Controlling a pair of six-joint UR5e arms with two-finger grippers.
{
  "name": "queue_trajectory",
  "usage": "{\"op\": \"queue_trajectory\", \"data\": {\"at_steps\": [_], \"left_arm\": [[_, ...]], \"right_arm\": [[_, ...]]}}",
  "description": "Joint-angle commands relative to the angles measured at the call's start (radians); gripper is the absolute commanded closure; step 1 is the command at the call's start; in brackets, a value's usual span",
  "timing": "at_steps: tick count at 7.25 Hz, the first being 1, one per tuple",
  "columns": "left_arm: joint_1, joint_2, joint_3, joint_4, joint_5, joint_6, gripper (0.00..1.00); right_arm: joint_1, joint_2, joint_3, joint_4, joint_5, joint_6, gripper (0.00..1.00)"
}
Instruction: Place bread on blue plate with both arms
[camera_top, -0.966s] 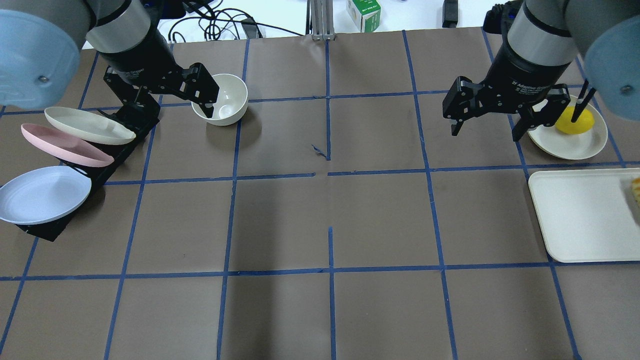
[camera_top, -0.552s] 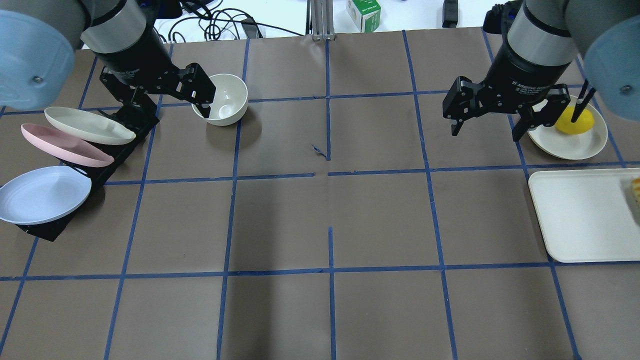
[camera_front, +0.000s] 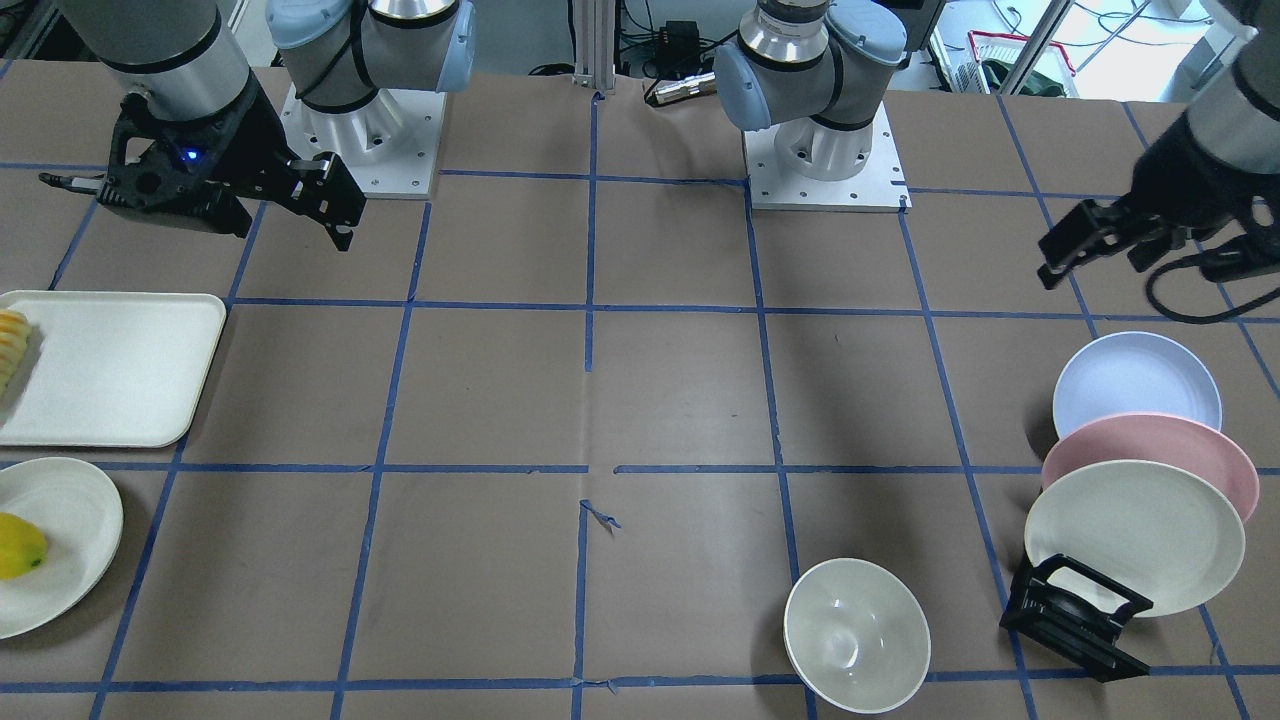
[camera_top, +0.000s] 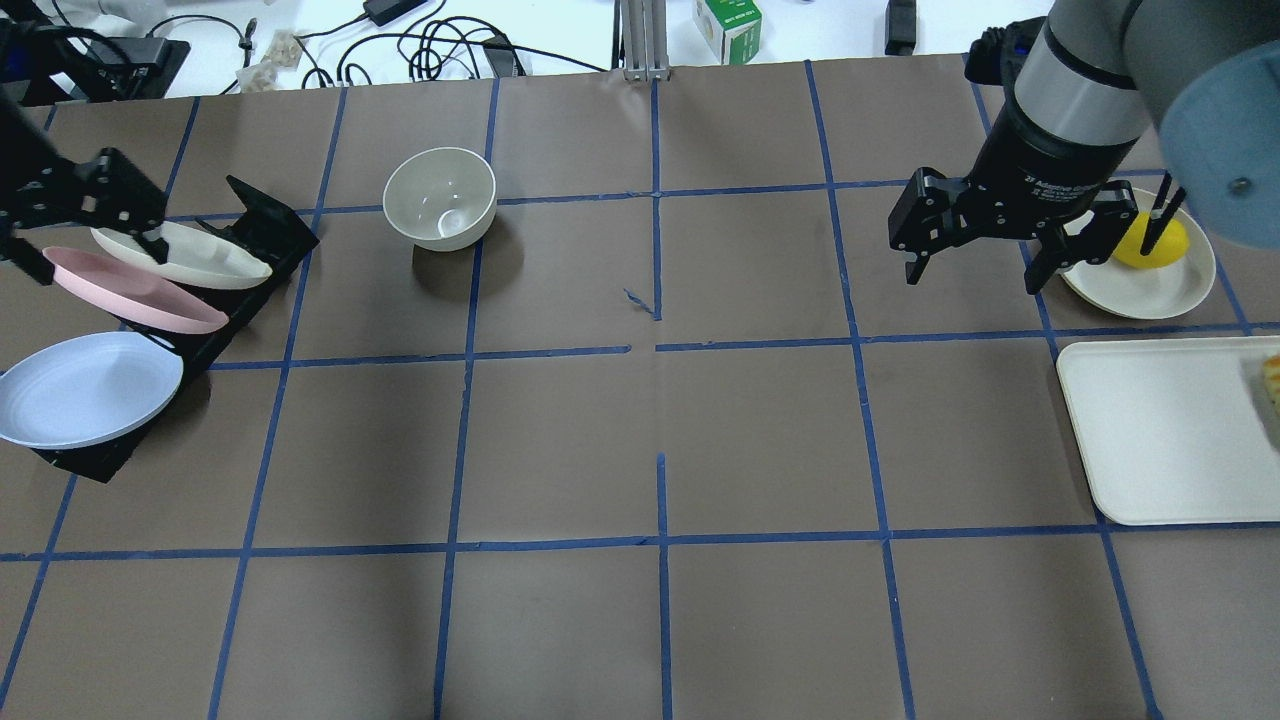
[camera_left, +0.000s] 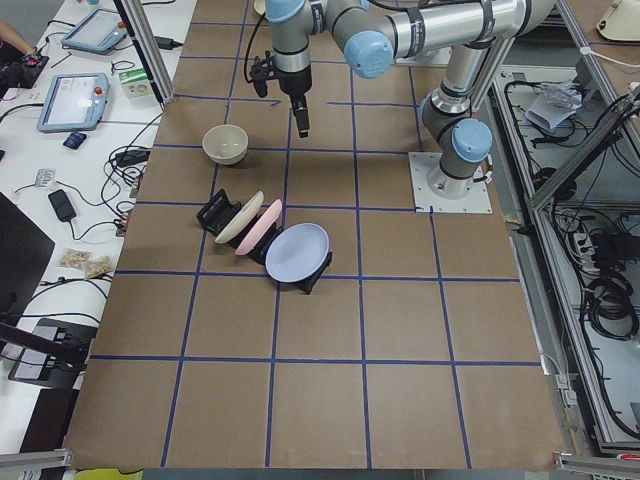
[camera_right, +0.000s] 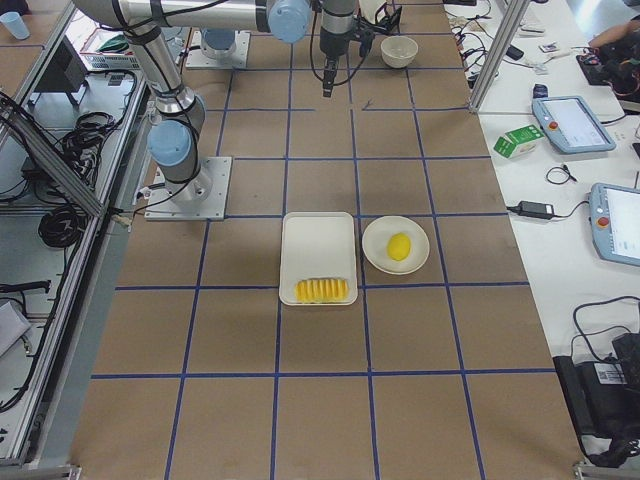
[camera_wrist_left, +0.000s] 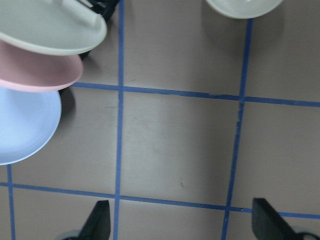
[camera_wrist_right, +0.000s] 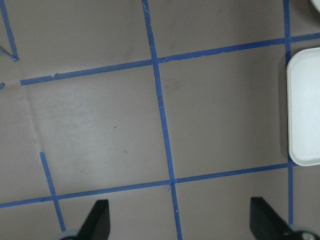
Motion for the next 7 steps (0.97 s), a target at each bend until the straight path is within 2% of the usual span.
{"op": "queue_trajectory", "data": {"at_steps": [1, 2, 3, 5, 7], "left_arm": [[0.286, -0.072, -0.057, 0.133, 0.003, 0.016, 0.0], [0.339, -0.121, -0.116, 0.291, 0.047, 0.017, 0.0], [0.398, -0.16, -0.156, 0.364, 0.076, 0.025, 0.0], [0.411, -0.265, -0.174, 0.482, 0.063, -0.016, 0.0], [0.378, -0.31, -0.175, 0.501, 0.063, -0.102, 0.0]], "right_arm": [[-0.121, 0.001, 0.01, -0.014, -0.009, -0.071, 0.0], [-0.213, 0.002, 0.011, -0.006, -0.012, -0.073, 0.0], [-0.294, 0.007, 0.033, -0.012, -0.041, -0.158, 0.0], [-0.452, 0.027, 0.12, -0.177, -0.072, -0.368, 0.0], [-0.619, 0.086, 0.209, -0.372, -0.069, -0.59, 0.0]]}}
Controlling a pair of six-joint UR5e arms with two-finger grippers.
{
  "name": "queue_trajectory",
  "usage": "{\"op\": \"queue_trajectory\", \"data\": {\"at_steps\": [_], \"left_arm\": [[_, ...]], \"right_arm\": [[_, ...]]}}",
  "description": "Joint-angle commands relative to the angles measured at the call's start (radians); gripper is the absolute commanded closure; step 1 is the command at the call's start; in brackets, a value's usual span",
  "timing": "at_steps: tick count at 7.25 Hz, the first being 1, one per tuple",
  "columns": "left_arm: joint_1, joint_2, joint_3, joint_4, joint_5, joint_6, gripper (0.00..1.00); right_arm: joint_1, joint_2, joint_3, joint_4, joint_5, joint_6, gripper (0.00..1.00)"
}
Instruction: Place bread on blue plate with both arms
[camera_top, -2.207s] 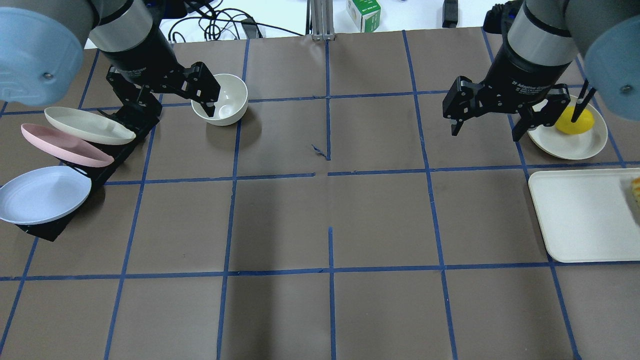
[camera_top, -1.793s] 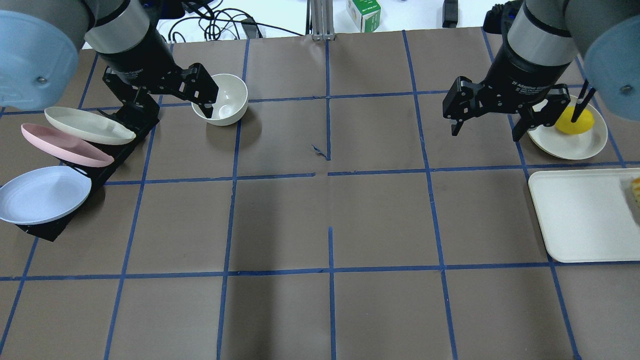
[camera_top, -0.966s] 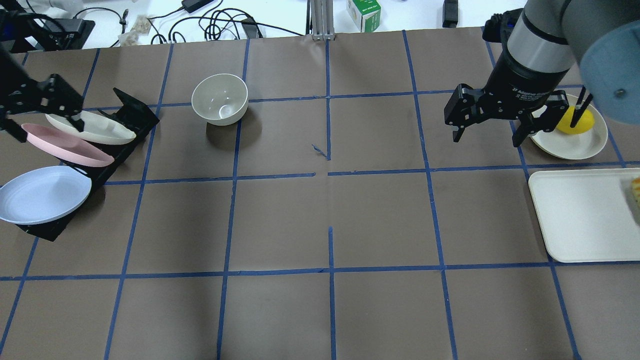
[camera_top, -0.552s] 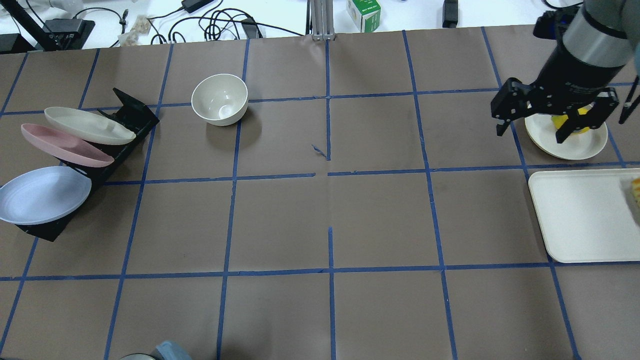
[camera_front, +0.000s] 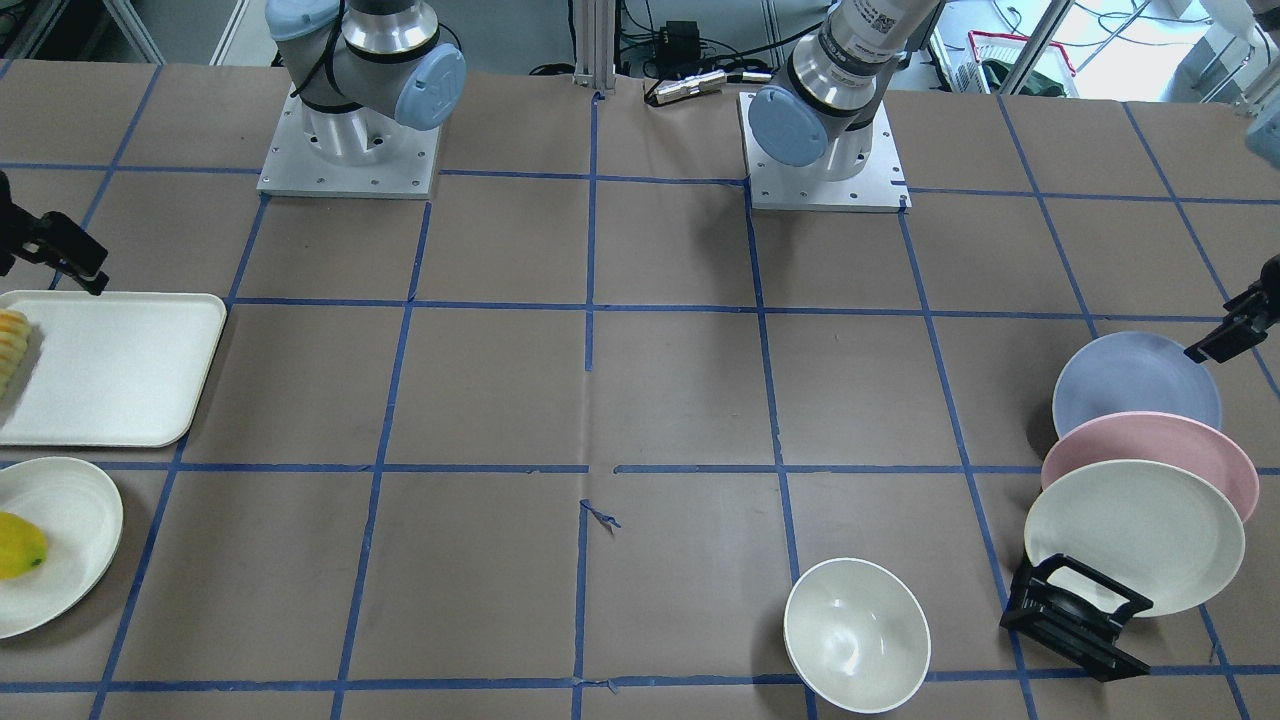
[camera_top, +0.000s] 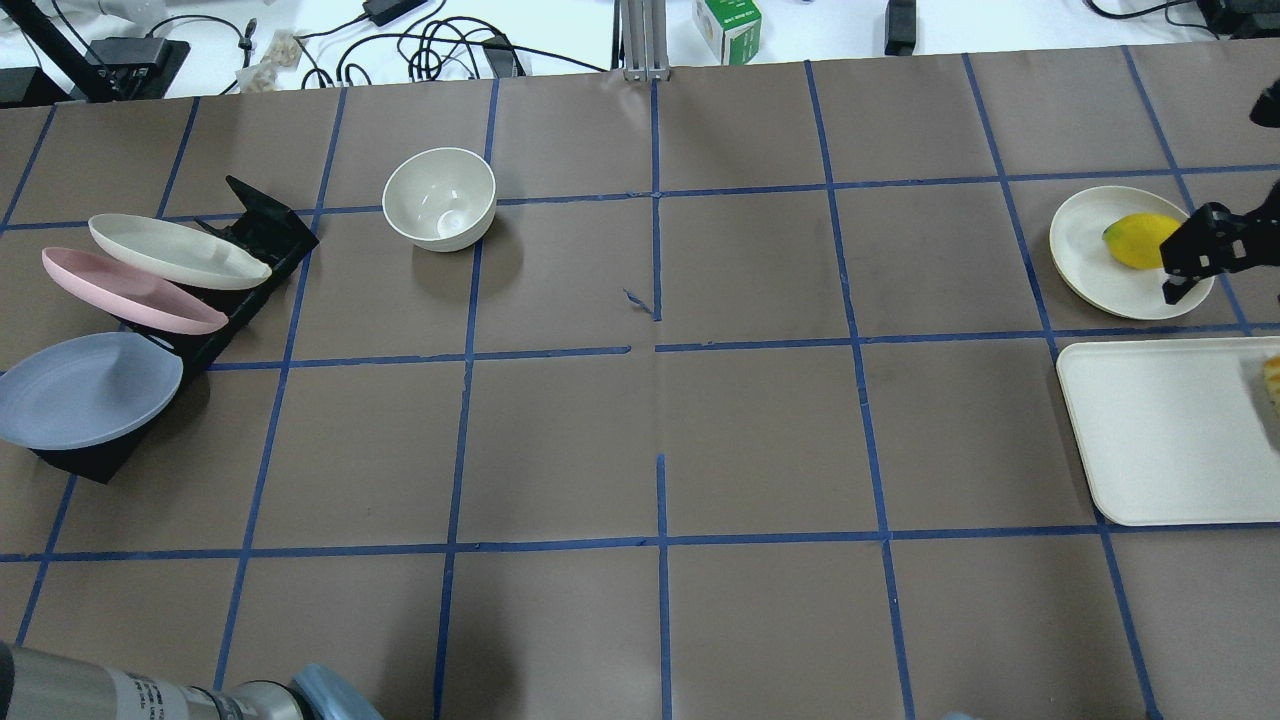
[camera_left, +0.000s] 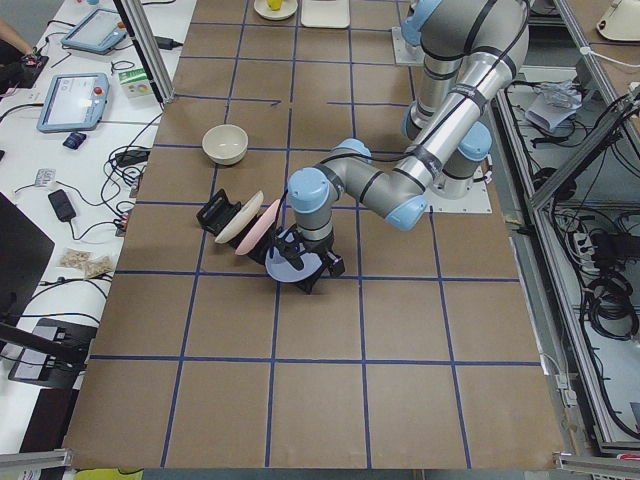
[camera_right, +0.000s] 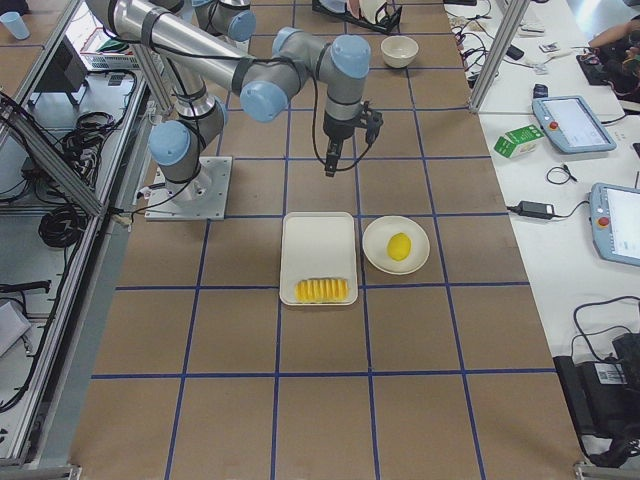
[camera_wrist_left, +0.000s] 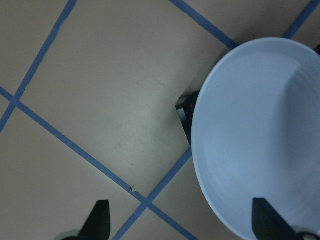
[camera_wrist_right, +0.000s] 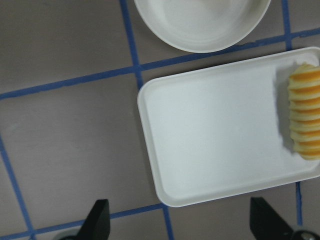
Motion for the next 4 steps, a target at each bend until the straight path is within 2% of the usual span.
{"op": "queue_trajectory", "data": {"at_steps": [1, 2, 4], "left_arm": [[-0.023, -0.029, -0.004, 0.009, 0.005, -0.044, 0.11], [-0.025, -0.028, -0.004, 0.009, 0.005, -0.047, 0.11], [-0.025, -0.029, -0.006, 0.007, 0.002, -0.048, 0.42]], "right_arm": [[-0.175, 0.105, 0.065, -0.226, 0.004, -0.266, 0.0], [-0.223, 0.169, 0.066, -0.309, 0.002, -0.366, 0.0], [-0.303, 0.293, 0.057, -0.418, 0.007, -0.449, 0.0]]}}
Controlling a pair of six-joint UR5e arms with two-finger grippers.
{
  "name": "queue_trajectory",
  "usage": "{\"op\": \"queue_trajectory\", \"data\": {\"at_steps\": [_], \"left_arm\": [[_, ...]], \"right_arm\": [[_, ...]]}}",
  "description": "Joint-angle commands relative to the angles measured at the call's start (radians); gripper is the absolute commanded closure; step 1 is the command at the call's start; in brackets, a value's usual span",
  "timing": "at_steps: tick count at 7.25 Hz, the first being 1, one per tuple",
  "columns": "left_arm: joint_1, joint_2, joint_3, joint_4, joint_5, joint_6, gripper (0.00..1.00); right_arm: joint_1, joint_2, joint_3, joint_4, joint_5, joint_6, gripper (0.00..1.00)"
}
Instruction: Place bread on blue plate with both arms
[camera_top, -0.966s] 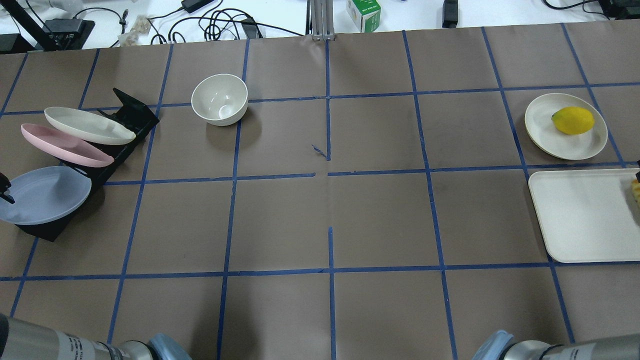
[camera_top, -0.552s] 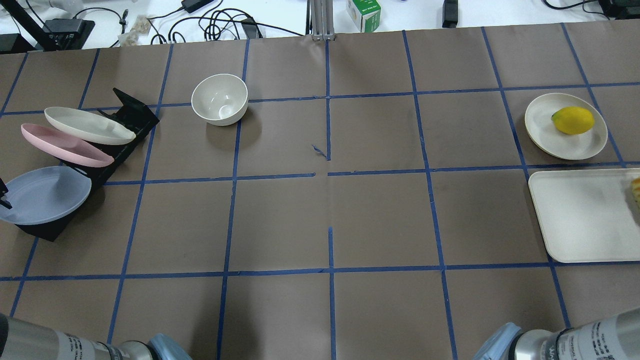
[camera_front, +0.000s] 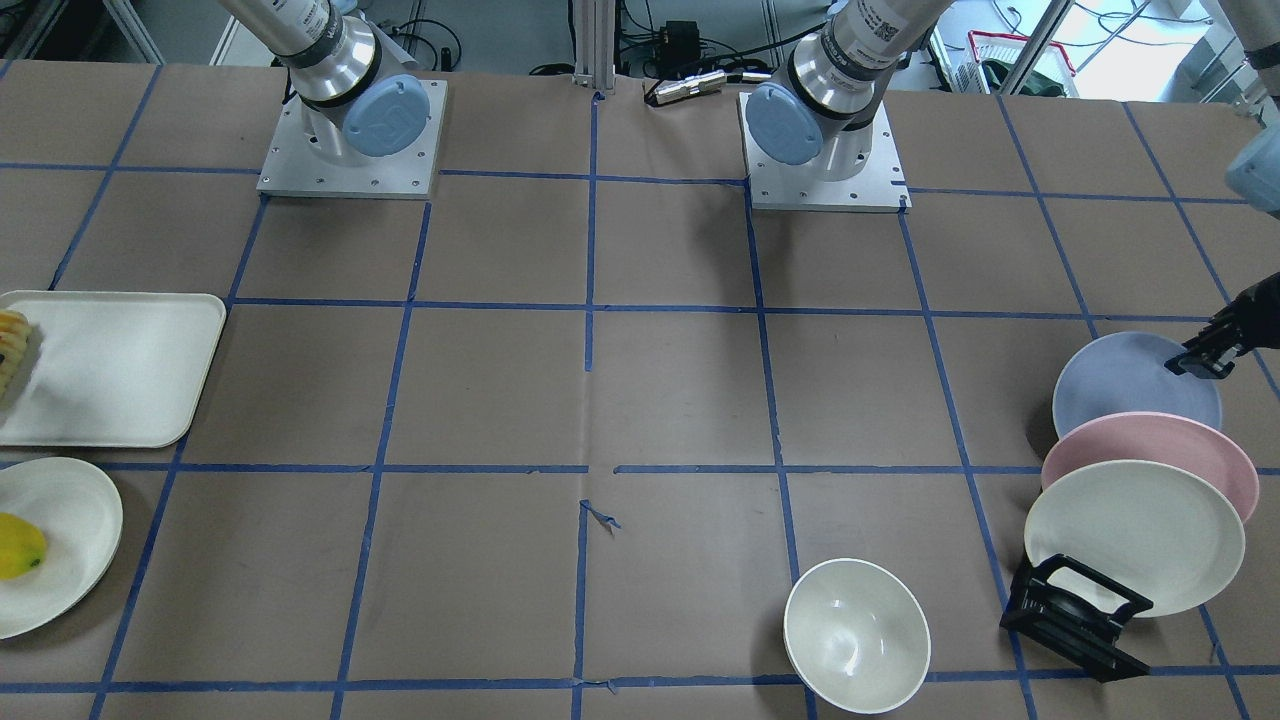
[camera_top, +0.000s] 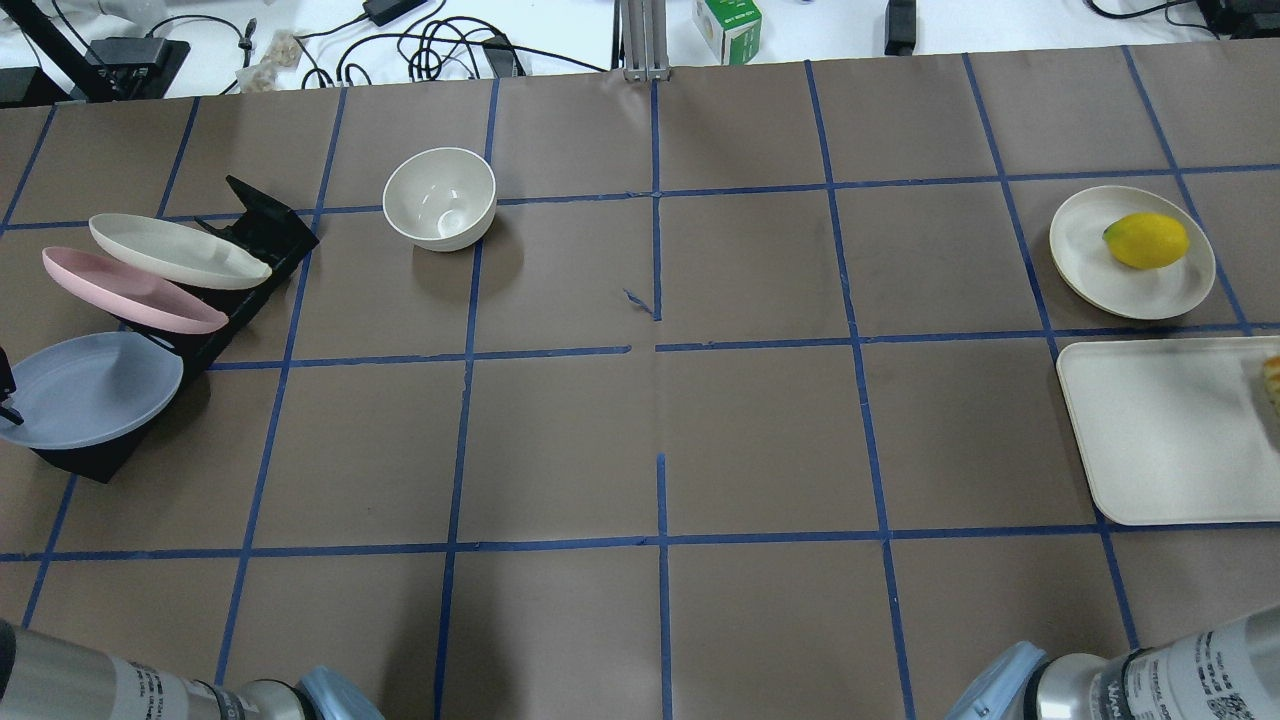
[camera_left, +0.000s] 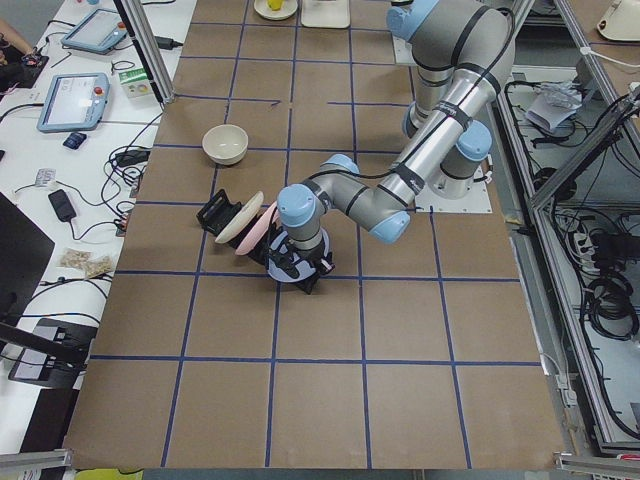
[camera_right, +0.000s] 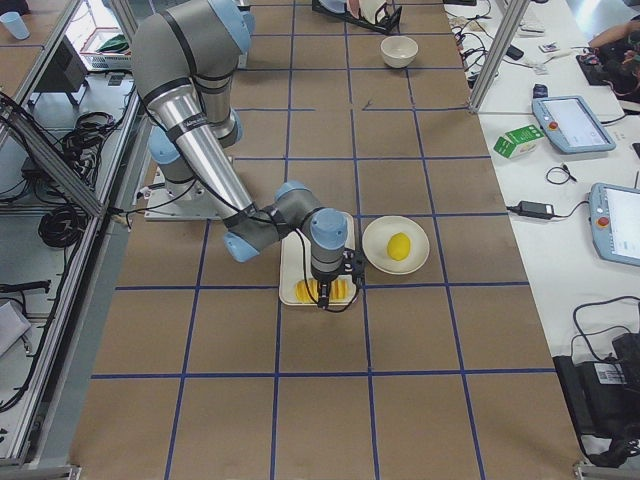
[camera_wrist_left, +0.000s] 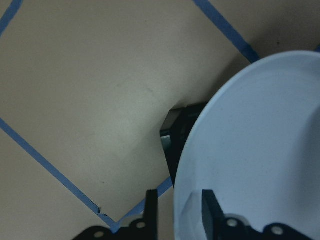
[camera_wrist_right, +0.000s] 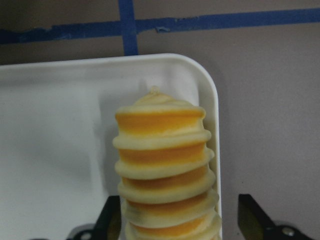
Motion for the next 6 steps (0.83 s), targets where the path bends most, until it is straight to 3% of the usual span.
{"op": "queue_trajectory", "data": {"at_steps": [1, 2, 6], "left_arm": [[0.0, 0.0, 0.008, -0.002, 0.003, -0.017, 1.0], [0.001, 0.002, 0.011, -0.002, 0.006, -0.014, 1.0], [0.019, 0.052, 0.052, -0.074, 0.013, 0.003, 1.0]], "right_arm": [[0.0, 0.0, 0.001, 0.013, -0.002, 0.008, 0.94], [0.0, -0.005, 0.001, 0.016, -0.004, 0.008, 1.0], [0.023, -0.142, -0.01, 0.171, 0.001, 0.04, 1.0]]}}
